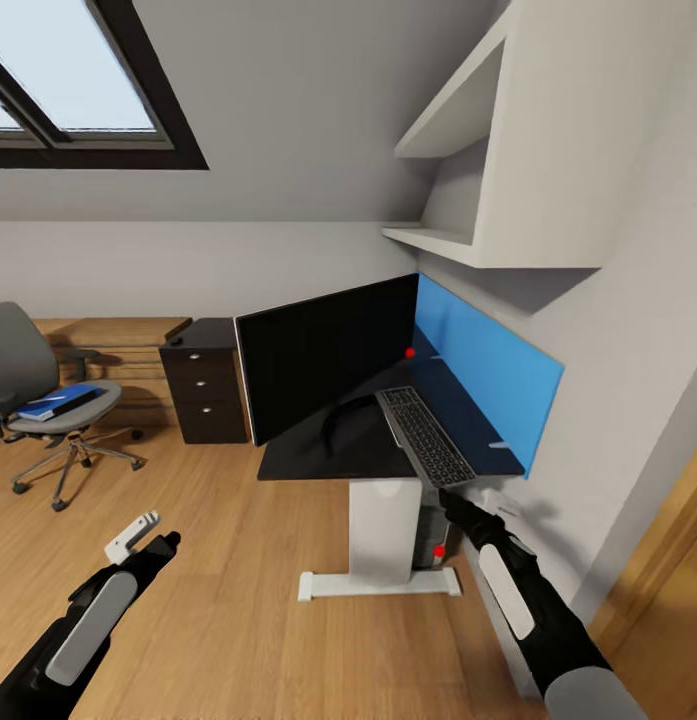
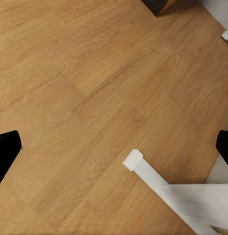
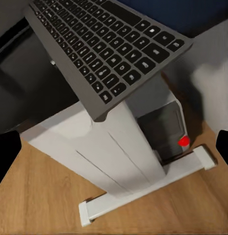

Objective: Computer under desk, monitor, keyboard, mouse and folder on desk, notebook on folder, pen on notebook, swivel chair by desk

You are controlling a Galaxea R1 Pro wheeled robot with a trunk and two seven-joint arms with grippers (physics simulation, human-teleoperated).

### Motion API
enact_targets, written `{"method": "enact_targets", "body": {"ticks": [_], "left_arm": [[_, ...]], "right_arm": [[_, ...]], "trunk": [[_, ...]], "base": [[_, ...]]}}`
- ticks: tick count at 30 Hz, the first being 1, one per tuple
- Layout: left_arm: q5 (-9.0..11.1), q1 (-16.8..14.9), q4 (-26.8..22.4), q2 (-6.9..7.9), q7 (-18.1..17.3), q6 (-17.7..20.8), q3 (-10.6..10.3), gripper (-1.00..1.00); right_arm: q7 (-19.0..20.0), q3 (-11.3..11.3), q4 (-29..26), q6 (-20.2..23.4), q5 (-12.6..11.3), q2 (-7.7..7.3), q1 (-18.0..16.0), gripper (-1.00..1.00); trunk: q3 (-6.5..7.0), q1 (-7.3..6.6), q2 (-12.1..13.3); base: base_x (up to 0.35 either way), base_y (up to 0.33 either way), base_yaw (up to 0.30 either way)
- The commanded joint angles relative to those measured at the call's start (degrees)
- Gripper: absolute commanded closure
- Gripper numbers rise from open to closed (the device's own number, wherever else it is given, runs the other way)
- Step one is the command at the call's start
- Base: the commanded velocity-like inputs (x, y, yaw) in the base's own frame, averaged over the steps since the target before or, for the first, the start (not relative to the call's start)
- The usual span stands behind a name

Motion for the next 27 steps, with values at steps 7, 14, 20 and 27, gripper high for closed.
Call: {"method": "enact_targets", "body": {"ticks": [7, 14, 20, 27], "left_arm": [[-2.9, 0.0, -3.6, 0.06, 0.7, 0.4, -0.1, -1.00], [-3.3, 0.0, -4.2, 0.06, 0.7, 0.6, -0.1, -1.00], [-3.3, 0.0, -4.2, 0.06, 0.7, 0.6, -0.1, -1.00], [-3.1, 0.0, -4.0, -0.38, 0.8, 0.6, -0.1, -1.00]], "right_arm": [[1.4, -2.1, 2.7, 0.2, -17.0, -3.24, 0.0, -1.00], [2.4, -4.0, 3.3, -1.5, -39.4, -4.67, 0.0, -1.00], [2.3, -4.8, 3.4, -3.7, -41.6, -4.56, 0.0, -1.00], [2.6, -4.7, 3.2, -6.5, -41.2, -2.98, -0.1, -1.00]], "trunk": [[-0.78, 0.87, -1.6], [-2.04, 2.41, -4.4], [-3.12, 3.73, -6.9], [-4.37, 5.26, -9.7]], "base": [[-0.022, 0.000, 0.000], [-0.001, 0.000, 0.000], [0.000, 0.000, 0.000], [0.000, 0.000, 0.000]]}}
